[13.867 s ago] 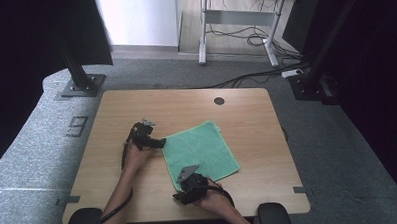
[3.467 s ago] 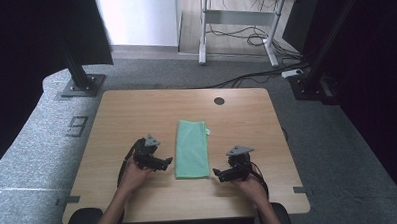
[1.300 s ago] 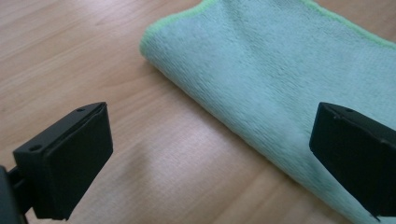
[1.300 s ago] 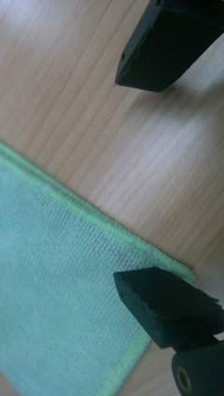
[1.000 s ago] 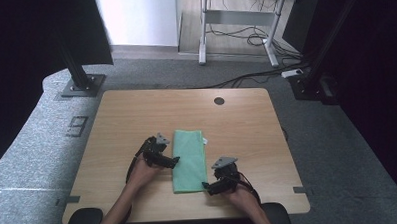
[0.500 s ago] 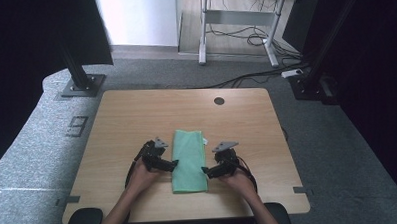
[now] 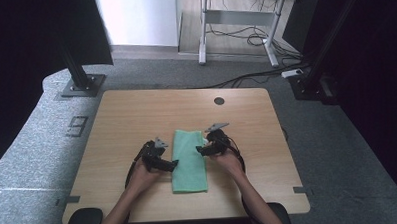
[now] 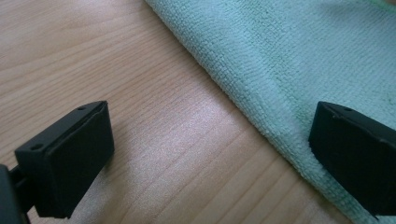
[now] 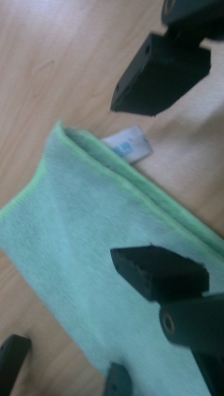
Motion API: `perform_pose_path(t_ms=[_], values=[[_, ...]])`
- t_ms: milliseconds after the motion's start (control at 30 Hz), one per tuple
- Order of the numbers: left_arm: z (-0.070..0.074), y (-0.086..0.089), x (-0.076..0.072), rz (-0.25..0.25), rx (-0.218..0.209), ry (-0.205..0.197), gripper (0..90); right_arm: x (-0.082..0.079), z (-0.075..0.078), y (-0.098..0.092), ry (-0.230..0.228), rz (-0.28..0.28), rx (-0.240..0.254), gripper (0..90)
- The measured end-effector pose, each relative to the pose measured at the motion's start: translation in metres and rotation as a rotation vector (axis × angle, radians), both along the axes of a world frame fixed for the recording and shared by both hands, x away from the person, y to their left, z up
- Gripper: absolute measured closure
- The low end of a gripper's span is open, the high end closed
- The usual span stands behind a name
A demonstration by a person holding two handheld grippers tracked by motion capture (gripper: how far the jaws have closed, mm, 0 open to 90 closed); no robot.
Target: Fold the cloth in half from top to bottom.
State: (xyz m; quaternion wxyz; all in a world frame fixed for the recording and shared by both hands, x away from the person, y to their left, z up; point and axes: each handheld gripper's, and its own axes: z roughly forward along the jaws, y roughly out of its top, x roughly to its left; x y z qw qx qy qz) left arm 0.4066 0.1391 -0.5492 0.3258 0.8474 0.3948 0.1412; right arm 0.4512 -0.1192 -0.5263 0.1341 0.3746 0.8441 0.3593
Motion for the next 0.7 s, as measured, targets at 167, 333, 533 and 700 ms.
perform_pose_path(t_ms=[167, 333, 533, 700], values=[[0.0, 0.0, 0.0, -0.002, 0.001, -0.001, 0.1, 0.019, 0.002, 0.004, 0.003, -0.016, -0.009, 35.4], [0.0, 0.0, 0.0, -0.002, 0.001, -0.001, 0.1, 0.036, 0.006, 0.007, 0.009, -0.034, 0.003, 44.5], [0.0, 0.0, 0.0, -0.001, 0.003, -0.001, 0.1, 0.053, 0.004, 0.014, 0.013, -0.032, -0.02, 49.6], [0.0, 0.0, 0.0, 0.003, 0.001, 0.0, 0.1, 0.059, -0.006, 0.017, 0.013, -0.048, -0.104, 42.4]])
